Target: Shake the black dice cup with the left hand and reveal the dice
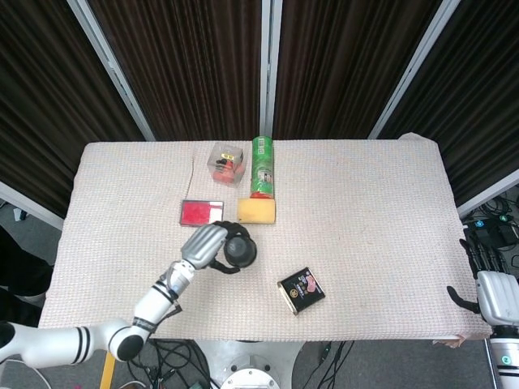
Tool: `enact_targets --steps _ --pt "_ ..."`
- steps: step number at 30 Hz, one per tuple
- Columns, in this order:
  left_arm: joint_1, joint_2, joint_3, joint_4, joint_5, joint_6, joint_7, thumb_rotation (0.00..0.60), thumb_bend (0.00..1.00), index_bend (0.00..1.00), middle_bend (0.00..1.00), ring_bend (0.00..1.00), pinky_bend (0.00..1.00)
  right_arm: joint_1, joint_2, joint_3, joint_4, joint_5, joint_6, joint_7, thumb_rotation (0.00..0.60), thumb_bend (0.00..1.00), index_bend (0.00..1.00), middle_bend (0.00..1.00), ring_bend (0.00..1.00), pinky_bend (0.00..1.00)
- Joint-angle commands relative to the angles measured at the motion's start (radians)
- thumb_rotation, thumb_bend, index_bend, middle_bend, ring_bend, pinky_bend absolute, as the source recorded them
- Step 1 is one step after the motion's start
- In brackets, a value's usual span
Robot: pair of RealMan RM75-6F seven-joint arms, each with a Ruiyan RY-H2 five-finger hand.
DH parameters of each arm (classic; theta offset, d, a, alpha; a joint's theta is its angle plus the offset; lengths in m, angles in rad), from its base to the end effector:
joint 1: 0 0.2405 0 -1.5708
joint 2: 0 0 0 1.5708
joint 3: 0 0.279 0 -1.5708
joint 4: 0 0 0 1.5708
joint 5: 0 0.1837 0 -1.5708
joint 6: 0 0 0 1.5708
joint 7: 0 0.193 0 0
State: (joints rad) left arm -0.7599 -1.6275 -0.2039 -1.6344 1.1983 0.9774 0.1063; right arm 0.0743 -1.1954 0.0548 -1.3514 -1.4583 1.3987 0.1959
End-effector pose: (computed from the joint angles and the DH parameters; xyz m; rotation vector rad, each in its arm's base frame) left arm -0.0783 0.3581 -0.0356 -1.9054 -1.2753 -1.2867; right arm -0.3789 -0.2288 0.1851 1.3378 -0.9935 0.8376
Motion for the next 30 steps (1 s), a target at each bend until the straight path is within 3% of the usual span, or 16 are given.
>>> enact_targets --steps 1,4,7,9,11,12,13,15,19,20,22,23,25,30 --pt "-0.023 -0.053 -0.018 0.014 0.035 0.048 0.042 0.6 0.23 0.52 0.53 0.31 0.32 0.0 0.0 0.0 0.004 -0.001 0.0 0.007 0.6 0.17 0.0 0.0 0.0 0.0" --pt "-0.005 -0.012 -0.059 0.074 -0.01 0.079 0.045 0.6 0.23 0.52 0.53 0.31 0.32 -0.003 0.002 0.002 0.009 0.0 0.007 0.018 0.6 0.17 0.0 0.0 0.0 0.0" --pt "0.007 0.041 -0.157 0.193 -0.135 0.087 0.019 0.6 0.23 0.52 0.52 0.31 0.32 -0.004 0.002 0.005 0.012 0.003 0.008 0.023 0.6 0.17 0.0 0.0 0.0 0.0" --pt "0.006 0.045 -0.249 0.283 -0.265 0.105 0.013 0.6 0.23 0.52 0.52 0.31 0.32 -0.002 0.0 0.004 0.013 0.002 0.005 0.02 0.6 0.17 0.0 0.0 0.0 0.0" --pt "0.006 0.023 -0.316 0.323 -0.36 0.17 0.037 0.6 0.23 0.52 0.52 0.31 0.32 0.0 -0.003 0.002 0.013 0.003 -0.002 0.014 0.6 0.17 0.0 0.0 0.0 0.0" --pt "0.006 0.019 -0.322 0.313 -0.376 0.178 0.044 0.6 0.23 0.52 0.52 0.31 0.32 0.001 -0.005 0.002 0.013 0.003 -0.005 0.011 0.6 0.17 0.0 0.0 0.0 0.0" --pt "0.008 0.021 -0.31 0.291 -0.373 0.177 0.054 0.6 0.23 0.52 0.52 0.31 0.32 0.003 -0.006 0.001 0.013 0.003 -0.008 0.009 0.6 0.17 0.0 0.0 0.0 0.0" --pt "0.023 0.046 -0.225 0.191 -0.304 0.118 0.054 0.6 0.23 0.52 0.52 0.31 0.32 0.004 -0.009 -0.001 0.013 0.001 -0.012 0.005 0.6 0.17 0.0 0.0 0.0 0.0" --pt "0.037 0.13 -0.035 -0.052 -0.024 -0.083 -0.079 0.6 0.23 0.52 0.52 0.31 0.33 0.003 -0.009 -0.002 0.012 -0.001 -0.007 0.003 0.6 0.17 0.0 0.0 0.0 0.0" --pt "0.033 0.134 0.009 -0.084 0.083 -0.099 -0.106 0.6 0.23 0.52 0.52 0.31 0.33 0.001 -0.008 0.0 0.012 0.0 -0.003 0.004 0.6 0.17 0.0 0.0 0.0 0.0" --pt "0.029 0.122 0.042 -0.085 0.202 -0.079 -0.138 0.6 0.23 0.52 0.52 0.31 0.32 0.0 -0.005 0.002 0.011 0.001 0.001 0.007 0.6 0.17 0.0 0.0 0.0 0.0" --pt "0.032 0.103 0.038 -0.054 0.238 -0.041 -0.143 0.6 0.23 0.53 0.52 0.31 0.32 -0.001 -0.004 0.002 0.01 0.002 0.002 0.009 0.6 0.17 0.0 0.0 0.0 0.0" --pt "0.043 0.067 0.003 0.017 0.202 0.017 -0.109 0.6 0.23 0.53 0.52 0.31 0.32 -0.001 -0.004 0.002 0.013 0.004 -0.002 0.012 0.6 0.17 0.0 0.0 0.0 0.0" --pt "0.047 -0.085 -0.179 0.286 -0.1 0.185 0.179 0.6 0.23 0.53 0.52 0.31 0.32 0.005 -0.013 0.0 0.027 0.01 -0.023 0.015 0.6 0.17 0.0 0.0 0.0 0.0"
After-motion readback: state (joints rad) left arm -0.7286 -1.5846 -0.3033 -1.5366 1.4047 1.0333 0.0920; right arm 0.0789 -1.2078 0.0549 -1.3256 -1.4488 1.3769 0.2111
